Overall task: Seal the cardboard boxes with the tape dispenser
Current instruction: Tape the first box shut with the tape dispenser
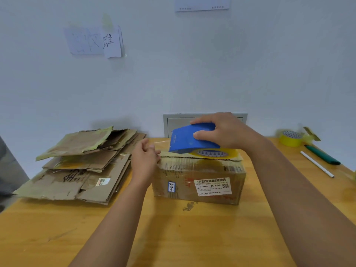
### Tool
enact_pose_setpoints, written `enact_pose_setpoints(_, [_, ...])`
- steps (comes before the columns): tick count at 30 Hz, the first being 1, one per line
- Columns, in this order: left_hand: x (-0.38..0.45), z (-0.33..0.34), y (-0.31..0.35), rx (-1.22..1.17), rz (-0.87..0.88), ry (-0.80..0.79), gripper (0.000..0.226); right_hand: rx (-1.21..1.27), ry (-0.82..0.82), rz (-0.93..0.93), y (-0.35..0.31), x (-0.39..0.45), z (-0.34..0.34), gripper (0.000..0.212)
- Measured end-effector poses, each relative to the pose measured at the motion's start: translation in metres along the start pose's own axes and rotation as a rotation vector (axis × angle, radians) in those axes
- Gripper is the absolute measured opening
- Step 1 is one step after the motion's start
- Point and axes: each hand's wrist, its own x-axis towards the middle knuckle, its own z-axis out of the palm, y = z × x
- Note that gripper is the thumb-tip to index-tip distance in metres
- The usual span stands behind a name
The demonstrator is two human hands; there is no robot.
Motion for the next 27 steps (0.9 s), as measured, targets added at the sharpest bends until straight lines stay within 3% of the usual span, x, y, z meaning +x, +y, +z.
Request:
enact_pose_setpoints(3, [0.004, -0.003, 0.003, -0.056, -0.054, 0.017, 0.012, -0.043, -0.037, -0.032, -0.004, 0.015, -0.010, 0.026])
enact_pose_setpoints(8, [0.012, -0.002, 0.006, -0.042, -0.104, 0.025, 0.015, -0.063, -0.075, -0.047, -0.001, 0.026, -0.011, 0.017])
enact_pose_setpoints(17, [0.018, 0.002, 0.006, 0.022, -0.102, 0.034, 0.015, -0.170, -0.217, 0.060, 0.017, 0.015, -0.011, 0.049])
enact_pose_setpoints(22, [0.017, 0.002, 0.006, 0.007, -0.088, 0.026, 0.015, -0.122, -0.151, 0.056, 0.028, 0.003, -0.008, 0.054])
enact_pose_setpoints(27, [0.017, -0.005, 0.004, 0.029, -0.070, 0.025, 0.014, -0.038, 0.070, 0.011, 0.033, 0.000, 0.002, 0.046])
